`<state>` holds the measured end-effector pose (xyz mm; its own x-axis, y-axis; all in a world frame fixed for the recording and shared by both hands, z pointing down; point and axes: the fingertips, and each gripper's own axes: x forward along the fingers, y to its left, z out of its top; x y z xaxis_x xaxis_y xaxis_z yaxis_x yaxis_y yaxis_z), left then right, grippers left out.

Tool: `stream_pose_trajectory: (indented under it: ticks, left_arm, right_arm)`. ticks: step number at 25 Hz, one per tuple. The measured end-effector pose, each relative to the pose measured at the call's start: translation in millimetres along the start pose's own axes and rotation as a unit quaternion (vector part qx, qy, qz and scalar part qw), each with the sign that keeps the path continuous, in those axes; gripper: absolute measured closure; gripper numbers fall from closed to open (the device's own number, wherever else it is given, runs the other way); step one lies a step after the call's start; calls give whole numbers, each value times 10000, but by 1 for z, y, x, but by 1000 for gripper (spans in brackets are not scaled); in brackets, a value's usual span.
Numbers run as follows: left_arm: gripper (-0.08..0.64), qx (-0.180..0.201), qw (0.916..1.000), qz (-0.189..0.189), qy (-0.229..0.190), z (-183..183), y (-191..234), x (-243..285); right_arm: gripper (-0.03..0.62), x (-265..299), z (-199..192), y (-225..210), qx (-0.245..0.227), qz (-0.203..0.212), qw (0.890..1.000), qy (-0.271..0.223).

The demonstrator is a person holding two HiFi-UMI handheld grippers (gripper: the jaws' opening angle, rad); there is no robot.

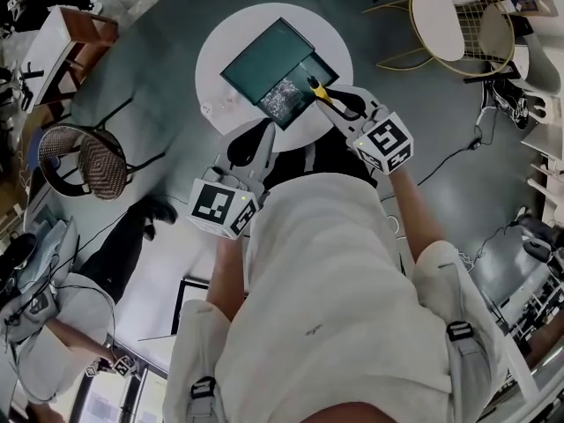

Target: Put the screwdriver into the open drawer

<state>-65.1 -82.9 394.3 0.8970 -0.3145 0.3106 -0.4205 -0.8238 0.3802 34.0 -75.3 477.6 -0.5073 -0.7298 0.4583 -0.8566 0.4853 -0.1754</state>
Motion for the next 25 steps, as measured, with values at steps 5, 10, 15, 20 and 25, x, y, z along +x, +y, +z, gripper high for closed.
stream_pose_trajectory:
  ticks: [5,10,15,20,25]
  left_arm:
    - [549,-116,9999,59,76,-10,5,-2]
    - [549,-160,9997,108,130,-16,10,-3]
    - [549,-220,9994,208,169,-21,11,-5]
    - [549,-294,9988,321,217,-25,14,-5]
    - [549,-362,9982,408,251,-29,16,-4]
  right_arm:
    - [515,27,-39,-6,-604,69,9960,660]
    - [515,44,-72,-18,-1235,148,9842,1259]
    - [515,57,-99,-27,-2082,371,9611,1775]
    - [515,69,-119,-34,-2707,690,9355,2162]
    - [517,81,-139,-40,-3402,1020,9000,2528]
